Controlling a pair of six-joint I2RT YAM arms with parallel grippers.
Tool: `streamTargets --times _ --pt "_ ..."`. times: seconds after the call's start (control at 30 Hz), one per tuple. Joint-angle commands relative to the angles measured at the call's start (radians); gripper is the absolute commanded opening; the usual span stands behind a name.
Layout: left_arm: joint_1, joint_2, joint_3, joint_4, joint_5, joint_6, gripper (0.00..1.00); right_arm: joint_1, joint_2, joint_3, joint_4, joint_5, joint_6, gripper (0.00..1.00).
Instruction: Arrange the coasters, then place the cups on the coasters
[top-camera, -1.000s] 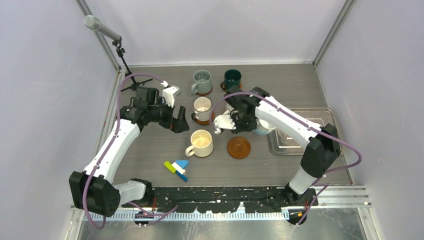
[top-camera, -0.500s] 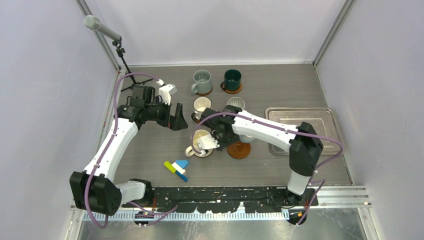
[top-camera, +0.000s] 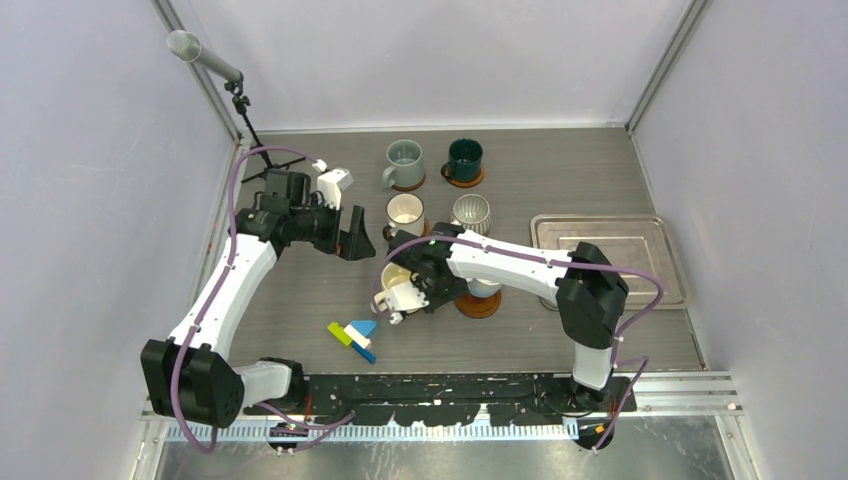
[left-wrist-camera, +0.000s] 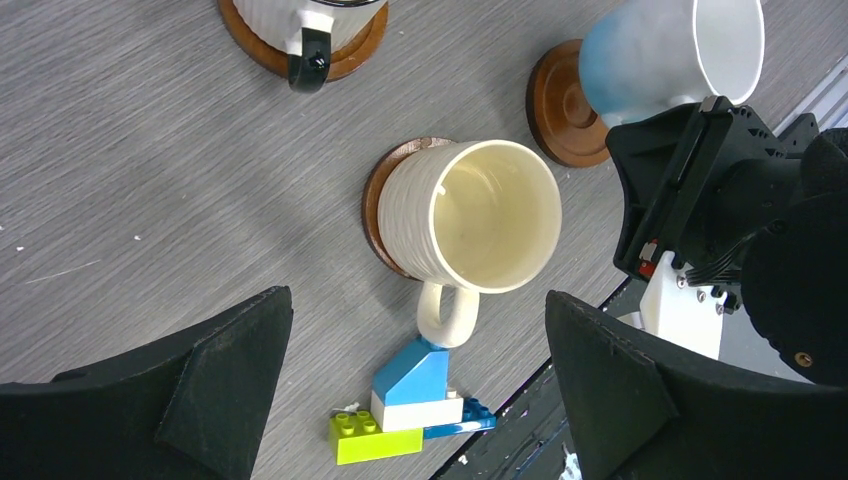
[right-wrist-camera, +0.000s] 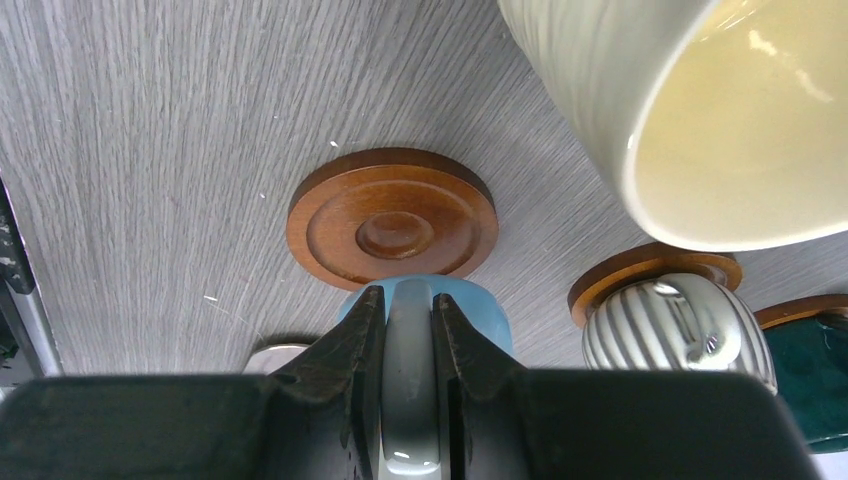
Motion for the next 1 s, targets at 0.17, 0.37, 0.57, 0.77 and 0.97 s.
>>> streamTargets --times 0.17,0.37,0.57,0.77,0.97 --pt "0.012 0.004 0.039 0.003 0.026 0.000 1.00 0.018 -0.007 -0.030 0.024 0.025 0.015 0.01" --pt "0.014 0.004 0.037 0.005 0.029 -0.001 1.00 0.028 0.004 -0.038 0.037 0.022 0.021 0.01" --pt "0.015 0.004 0.037 0.004 0.029 0.002 1.00 0.038 0.016 -0.050 0.034 0.024 0.021 0.02" --pt "0.017 0.004 0.033 0.004 0.031 0.005 1.00 0.048 0.028 -0.051 0.019 0.018 0.025 0.04" --pt "0.017 -0.001 0.028 0.005 0.031 0.006 1.00 0.060 0.036 -0.055 0.020 0.020 0.035 0.14"
